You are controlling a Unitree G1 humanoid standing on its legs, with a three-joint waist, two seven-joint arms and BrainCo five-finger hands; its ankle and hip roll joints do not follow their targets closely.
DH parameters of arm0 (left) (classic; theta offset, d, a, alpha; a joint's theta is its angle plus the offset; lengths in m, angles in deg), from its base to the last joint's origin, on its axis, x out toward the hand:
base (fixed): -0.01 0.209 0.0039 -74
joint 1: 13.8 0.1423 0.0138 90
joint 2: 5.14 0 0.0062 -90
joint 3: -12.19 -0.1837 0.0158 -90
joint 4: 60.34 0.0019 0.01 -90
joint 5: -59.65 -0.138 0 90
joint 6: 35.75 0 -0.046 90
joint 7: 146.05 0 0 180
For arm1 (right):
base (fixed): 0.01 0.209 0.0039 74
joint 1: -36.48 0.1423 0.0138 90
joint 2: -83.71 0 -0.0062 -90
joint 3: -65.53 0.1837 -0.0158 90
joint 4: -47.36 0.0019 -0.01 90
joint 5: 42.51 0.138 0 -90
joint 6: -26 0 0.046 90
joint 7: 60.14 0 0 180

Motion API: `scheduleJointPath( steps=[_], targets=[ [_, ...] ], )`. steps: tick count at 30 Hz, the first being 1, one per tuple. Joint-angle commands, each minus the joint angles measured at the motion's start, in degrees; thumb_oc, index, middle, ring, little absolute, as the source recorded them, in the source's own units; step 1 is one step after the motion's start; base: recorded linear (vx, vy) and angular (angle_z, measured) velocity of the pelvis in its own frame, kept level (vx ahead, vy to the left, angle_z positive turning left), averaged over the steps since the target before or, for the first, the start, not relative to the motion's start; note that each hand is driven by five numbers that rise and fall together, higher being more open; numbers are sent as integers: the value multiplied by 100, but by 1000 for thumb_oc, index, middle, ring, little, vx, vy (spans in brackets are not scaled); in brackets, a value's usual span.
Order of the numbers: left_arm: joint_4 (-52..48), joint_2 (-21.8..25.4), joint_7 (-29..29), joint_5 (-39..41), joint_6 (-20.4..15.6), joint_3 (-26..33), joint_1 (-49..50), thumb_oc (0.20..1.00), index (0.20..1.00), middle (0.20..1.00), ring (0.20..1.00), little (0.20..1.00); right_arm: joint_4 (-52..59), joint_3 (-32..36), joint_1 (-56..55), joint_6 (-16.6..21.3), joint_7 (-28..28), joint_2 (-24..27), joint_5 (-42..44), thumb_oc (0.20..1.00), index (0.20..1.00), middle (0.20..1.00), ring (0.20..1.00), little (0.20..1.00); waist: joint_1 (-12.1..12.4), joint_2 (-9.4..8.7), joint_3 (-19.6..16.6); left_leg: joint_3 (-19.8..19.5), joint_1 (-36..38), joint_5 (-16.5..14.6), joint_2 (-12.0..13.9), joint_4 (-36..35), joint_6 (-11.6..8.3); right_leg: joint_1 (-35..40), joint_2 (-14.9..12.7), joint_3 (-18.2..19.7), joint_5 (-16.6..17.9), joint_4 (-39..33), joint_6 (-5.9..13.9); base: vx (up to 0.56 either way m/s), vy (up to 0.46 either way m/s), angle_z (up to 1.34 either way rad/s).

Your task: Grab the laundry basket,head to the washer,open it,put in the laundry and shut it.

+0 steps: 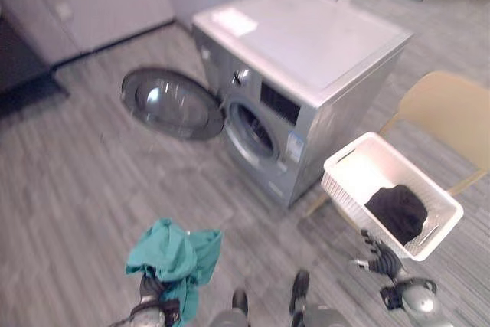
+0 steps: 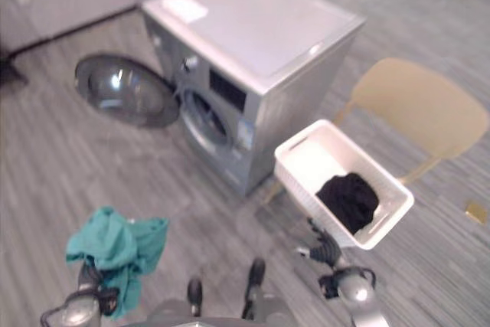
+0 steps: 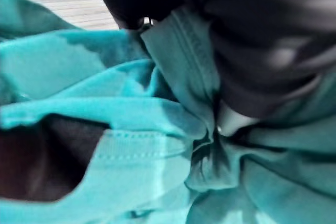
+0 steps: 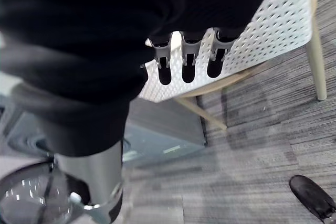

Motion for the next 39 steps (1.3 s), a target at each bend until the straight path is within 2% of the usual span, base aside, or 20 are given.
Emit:
scheduleJointPath(
  steps=[1,3,7,11,12,13,14,15,17,19,21,25,26,29,30,31,33,35,38,39],
  targets=[
    [-320,405,-250,169,-353,-47,-307,200,200,200,200,200,-29,-37,290,184,400,167,-143,1000,1000,1000,1000,1000,-205,-83,-324,1134,-178,-133,201,4,-170,717,-390,-812,-1177,380,401,13,98,150],
    [-398,444,-255,134,-355,-205,-479,200,200,200,200,200,-68,-100,349,143,437,196,-210,1000,1000,1000,1000,1000,-293,-85,-315,1645,-145,-101,461,37,-213,832,-592,-1295,-1126,402,428,6,177,237],
    [-509,439,-186,70,-335,-284,-410,200,200,200,200,200,-99,-187,358,98,401,164,-300,1000,1000,1000,1000,1000,-335,-43,-370,1654,-60,-125,412,-88,-180,972,-689,-1468,-1133,459,486,114,232,104],
    [-642,544,-118,-90,-297,-283,-390,200,200,200,200,200,-180,-364,567,66,378,-5,-370,1000,1000,1000,1000,1000,-215,-137,-368,1544,-36,-324,183,-104,16,982,-940,-1378,-1199,848,543,115,230,22],
    [-650,598,-102,-126,-281,-306,-433,200,200,200,200,200,-204,-399,626,80,373,-88,-326,1000,1000,1000,1000,1000,-197,-193,-349,1489,0,-403,91,-103,95,891,-1049,-1262,-1236,1175,553,203,269,9],
    [-654,702,-138,-167,-260,-343,-543,200,200,200,200,200,-204,-476,754,90,372,-149,-278,1000,1000,1000,1000,1000,-228,-226,-281,1332,70,-470,-6,-130,179,628,-1073,-852,-1162,1743,573,218,246,19],
    [-684,741,-153,-197,-273,-449,-603,200,200,200,200,200,-175,-497,785,95,389,-188,-253,1000,1000,1000,1000,1000,-332,-260,-222,1228,142,-481,-81,-188,214,333,-815,-361,-1223,2026,524,151,162,27],
    [-681,742,-156,-197,-274,-450,-609,200,200,200,200,200,-176,-496,790,94,390,-190,-253,1000,1000,1000,1000,1000,-314,-267,-228,1246,141,-487,-86,-197,215,292,-826,-334,-1252,2079,524,121,116,34],
    [-722,754,-132,-200,-290,-524,-687,200,200,200,200,200,-126,-528,822,96,371,-157,-203,1000,1000,1000,1000,1000,-444,-253,-183,1058,316,-506,-205,-365,232,-59,-363,292,-1444,2087,543,148,124,59],
    [-730,736,-63,-287,-288,-665,-707,200,200,200,200,200,-161,-578,851,103,358,-143,-133,1000,1000,1000,1000,1000,-529,-252,-91,965,416,-498,-303,-393,320,-441,-141,394,-1154,1780,393,197,90,45],
    [-777,732,15,-362,-253,-761,-751,200,200,200,200,200,-198,-560,819,103,345,-139,-105,1000,1000,1000,1000,1000,-627,-284,-37,752,589,-649,-438,-393,356,-758,20,514,-941,1552,464,246,29,14],
    [-789,717,120,-514,-248,-829,-798,200,200,200,200,200,-280,-568,807,94,282,-147,-148,1000,1000,1000,1000,1000,-728,-319,-45,541,810,-840,-596,-366,369,-847,51,347,-656,1047,559,329,-7,64],
    [-844,682,232,-613,-234,-897,-788,200,200,200,200,200,-261,-554,733,92,217,-150,-208,1000,1000,1000,1000,1000,-766,-266,-102,356,1165,-1136,-607,-353,340,-894,45,-43,-658,949,632,728,-112,54],
    [-909,637,358,-718,-252,-1044,-655,200,200,200,200,200,-292,-499,550,150,160,-95,-173,1000,1000,1000,1000,1000,-884,-286,-280,351,1366,-1337,-589,-2,165,-527,-19,-153,-636,842,421,470,-119,46],
    [-909,636,358,-718,-252,-1044,-654,200,200,200,200,200,-292,-499,549,151,160,-94,-173,1000,1000,1000,1000,1000,-887,-284,-279,348,1364,-1342,-586,6,164,-522,-17,-157,-635,838,421,295,-125,65],
    [-894,622,380,-734,-257,-1062,-623,200,200,200,200,200,-346,-452,492,152,171,-45,-203,1000,1000,1000,1000,1000,-960,-248,-388,467,1372,-1173,-391,343,-81,-246,28,-244,-630,685,363,313,-147,46],
    [-914,632,428,-726,-270,-1098,-595,200,200,200,200,200,-323,-426,455,159,141,18,-159,1000,1000,1000,1000,1000,-984,-278,-421,545,1146,-790,-196,1148,-232,-5,161,-119,-674,515,268,289,-155,12],
    [-845,601,392,-688,-268,-1107,-617,200,200,200,200,200,-346,-417,447,150,163,68,-118,1000,1000,1000,1000,1000,-946,-362,-432,587,812,-656,-106,1648,-223,189,216,66,-769,392,166,231,-105,-28],
    [-861,587,403,-680,-225,-1119,-635,200,200,200,200,200,-447,-385,499,102,203,125,-162,1000,1000,1000,1000,1000,-859,-544,-406,509,220,-969,-76,1600,-16,400,157,369,-845,254,208,214,-31,-56],
    [-862,593,403,-680,-224,-1118,-637,200,200,200,200,200,-445,-383,501,101,202,119,-162,1000,1000,1000,1000,1000,-862,-568,-424,516,203,-931,-103,1571,-7,370,132,373,-833,255,211,214,40,-81]
  ],
)
